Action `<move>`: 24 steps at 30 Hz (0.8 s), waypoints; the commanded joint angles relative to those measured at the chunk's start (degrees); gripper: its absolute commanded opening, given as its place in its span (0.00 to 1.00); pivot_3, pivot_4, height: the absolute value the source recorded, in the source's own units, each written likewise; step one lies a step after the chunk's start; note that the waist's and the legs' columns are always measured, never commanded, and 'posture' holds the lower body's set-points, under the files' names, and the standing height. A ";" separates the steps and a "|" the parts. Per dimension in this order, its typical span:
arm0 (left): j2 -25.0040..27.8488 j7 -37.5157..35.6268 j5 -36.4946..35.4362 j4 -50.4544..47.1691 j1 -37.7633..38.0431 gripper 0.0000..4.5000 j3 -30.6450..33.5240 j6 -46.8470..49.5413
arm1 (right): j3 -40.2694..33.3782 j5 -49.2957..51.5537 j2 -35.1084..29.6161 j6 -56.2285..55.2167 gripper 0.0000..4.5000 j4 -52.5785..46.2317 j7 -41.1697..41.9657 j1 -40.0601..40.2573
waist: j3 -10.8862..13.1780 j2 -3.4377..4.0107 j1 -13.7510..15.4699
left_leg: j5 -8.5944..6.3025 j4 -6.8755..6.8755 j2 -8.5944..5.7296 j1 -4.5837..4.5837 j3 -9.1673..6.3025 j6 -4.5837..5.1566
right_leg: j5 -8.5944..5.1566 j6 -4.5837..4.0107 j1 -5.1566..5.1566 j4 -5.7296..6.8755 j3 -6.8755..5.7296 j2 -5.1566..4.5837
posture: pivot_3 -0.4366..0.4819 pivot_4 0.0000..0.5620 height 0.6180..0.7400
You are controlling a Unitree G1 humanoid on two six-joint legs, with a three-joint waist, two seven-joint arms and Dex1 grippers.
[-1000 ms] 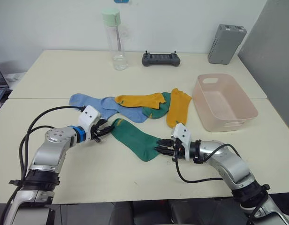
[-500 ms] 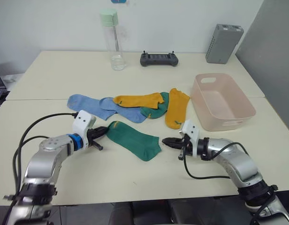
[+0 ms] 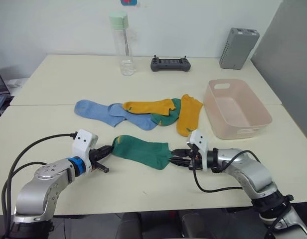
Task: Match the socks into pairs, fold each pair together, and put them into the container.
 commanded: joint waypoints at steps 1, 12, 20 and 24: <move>0.35 0.17 -0.18 -1.69 -0.47 0.00 0.40 -0.77 | 0.43 -0.48 0.19 -1.48 0.35 -0.25 0.16 -0.68 | 0.00 0.00 0.07 | 0.00 0.00 0.00 0.00 0.00 0.00 | 0.00 0.00 0.01 -0.01 0.00 0.00 | 0.48 0.27 1.00; 0.23 -0.07 0.33 -0.69 -0.73 0.00 -0.45 -2.08 | -1.60 -1.67 1.33 -2.50 0.35 1.39 -1.58 -1.02 | 0.00 0.00 0.00 | -0.01 -0.03 0.00 0.00 0.00 -0.01 | 0.00 0.01 0.01 -0.04 -0.02 0.00 | 0.48 0.27 1.00; 0.43 -0.24 0.28 -0.53 -0.80 0.00 -0.82 -2.56 | 0.15 -2.29 0.47 -1.79 0.35 0.36 -0.52 0.27 | 0.00 0.00 -0.01 | -0.01 -0.02 0.00 0.00 0.00 -0.01 | -0.02 -0.03 0.01 -0.04 -0.01 -0.01 | 0.48 0.27 1.00; 0.46 -0.33 0.14 -0.90 -0.30 0.00 -0.74 -2.60 | -0.47 -2.00 1.24 -1.83 0.16 0.26 -1.13 0.45 | 0.00 0.00 -0.01 | -0.01 -0.03 0.00 0.00 0.00 -0.01 | -0.02 -0.02 0.01 -0.04 -0.01 -0.01 | 0.48 0.27 1.00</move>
